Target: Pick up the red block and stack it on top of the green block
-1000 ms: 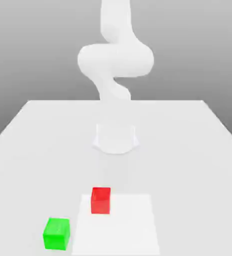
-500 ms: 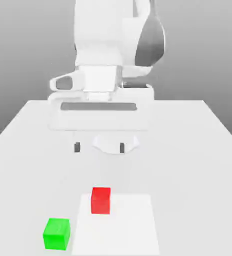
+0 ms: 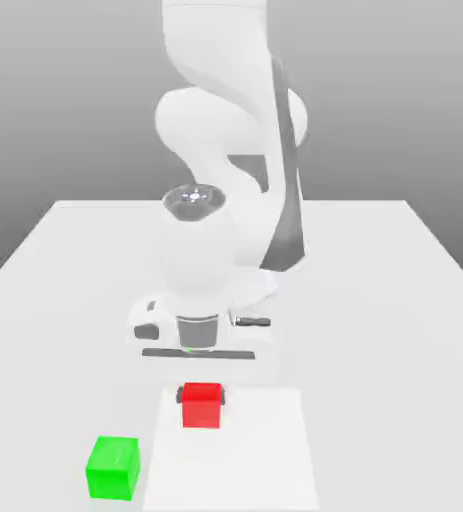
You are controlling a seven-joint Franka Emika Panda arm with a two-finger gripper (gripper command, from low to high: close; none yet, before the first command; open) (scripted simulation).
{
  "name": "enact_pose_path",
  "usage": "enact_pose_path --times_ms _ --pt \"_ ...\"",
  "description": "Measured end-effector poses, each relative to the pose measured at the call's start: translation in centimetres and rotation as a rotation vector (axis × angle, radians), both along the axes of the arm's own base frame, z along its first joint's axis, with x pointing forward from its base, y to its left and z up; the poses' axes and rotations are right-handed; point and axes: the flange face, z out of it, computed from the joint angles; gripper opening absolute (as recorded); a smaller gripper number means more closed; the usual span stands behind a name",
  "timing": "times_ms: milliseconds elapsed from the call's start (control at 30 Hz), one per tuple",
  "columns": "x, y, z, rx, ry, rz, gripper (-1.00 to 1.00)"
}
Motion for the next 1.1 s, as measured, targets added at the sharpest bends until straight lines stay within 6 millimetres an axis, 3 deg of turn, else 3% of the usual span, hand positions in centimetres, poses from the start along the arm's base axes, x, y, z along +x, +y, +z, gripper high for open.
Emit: enact_pose_path --times_ms 100,333,633,700,800,833,1033,1100 --pt "0.0 0.0 0.5 0.000 0.000 0.000 -1.00" --pt "0.6 -0.6 6.0 0.002 0.000 0.001 -1.00" --pt "8.6 -9.3 9.5 0.004 0.000 0.046 -1.00" --pt "9.5 -9.9 8.3 0.003 -0.001 0.059 -1.00" --pt "9.7 -10.1 4.7 0.001 0.000 0.063 -1.00" --pt "9.6 -10.1 3.8 0.001 0.000 0.063 1.00" --pt "9.6 -10.1 3.4 0.001 0.000 0.063 1.00" --pt "9.7 -10.1 4.7 0.001 -0.001 0.064 1.00"
